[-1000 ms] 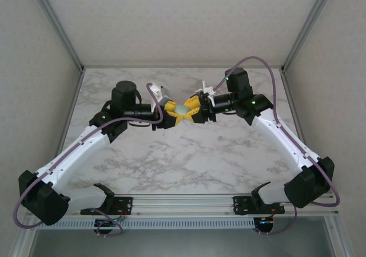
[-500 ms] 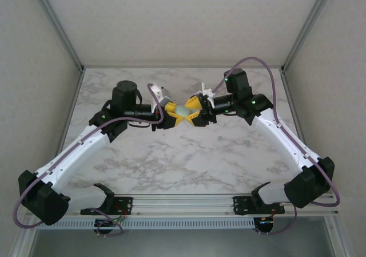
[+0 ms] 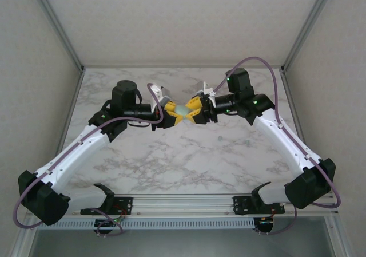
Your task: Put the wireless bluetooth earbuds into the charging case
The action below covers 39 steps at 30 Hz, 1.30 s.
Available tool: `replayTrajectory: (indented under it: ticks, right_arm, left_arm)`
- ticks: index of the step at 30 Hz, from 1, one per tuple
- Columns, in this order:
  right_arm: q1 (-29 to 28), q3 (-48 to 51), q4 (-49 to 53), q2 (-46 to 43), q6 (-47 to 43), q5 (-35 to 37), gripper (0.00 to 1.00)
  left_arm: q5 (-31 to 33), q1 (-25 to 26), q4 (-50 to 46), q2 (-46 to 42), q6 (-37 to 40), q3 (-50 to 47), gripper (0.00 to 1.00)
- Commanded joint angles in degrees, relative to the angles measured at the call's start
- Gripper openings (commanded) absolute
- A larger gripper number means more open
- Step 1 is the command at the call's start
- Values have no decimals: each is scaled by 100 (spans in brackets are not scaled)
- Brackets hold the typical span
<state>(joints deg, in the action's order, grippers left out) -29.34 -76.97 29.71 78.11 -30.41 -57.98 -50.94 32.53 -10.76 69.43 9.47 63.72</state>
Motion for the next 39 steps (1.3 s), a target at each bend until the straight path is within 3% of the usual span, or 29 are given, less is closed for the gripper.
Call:
replayTrajectory:
  ticks: [1, 6, 21, 33, 39]
  right_arm:
    - [5, -4, -195, -37, 123, -115, 36]
    - [6, 6, -298, -66, 159, -149, 35]
    - [-1, 59, -337, -81, 168, -130, 36]
    - [-10, 102, -317, -106, 106, -114, 37]
    - [-10, 33, -327, -182, 375, -2, 46]
  left_arm:
    - [-136, 54, -22, 5, 55, 211, 40]
    - [-153, 53, -13, 44, 6, 246, 46]
    - [-180, 69, 21, 118, -86, 281, 49]
    - [-156, 95, 94, 194, -183, 288, 39]
    - [56, 104, 284, 59, -165, 105, 29]
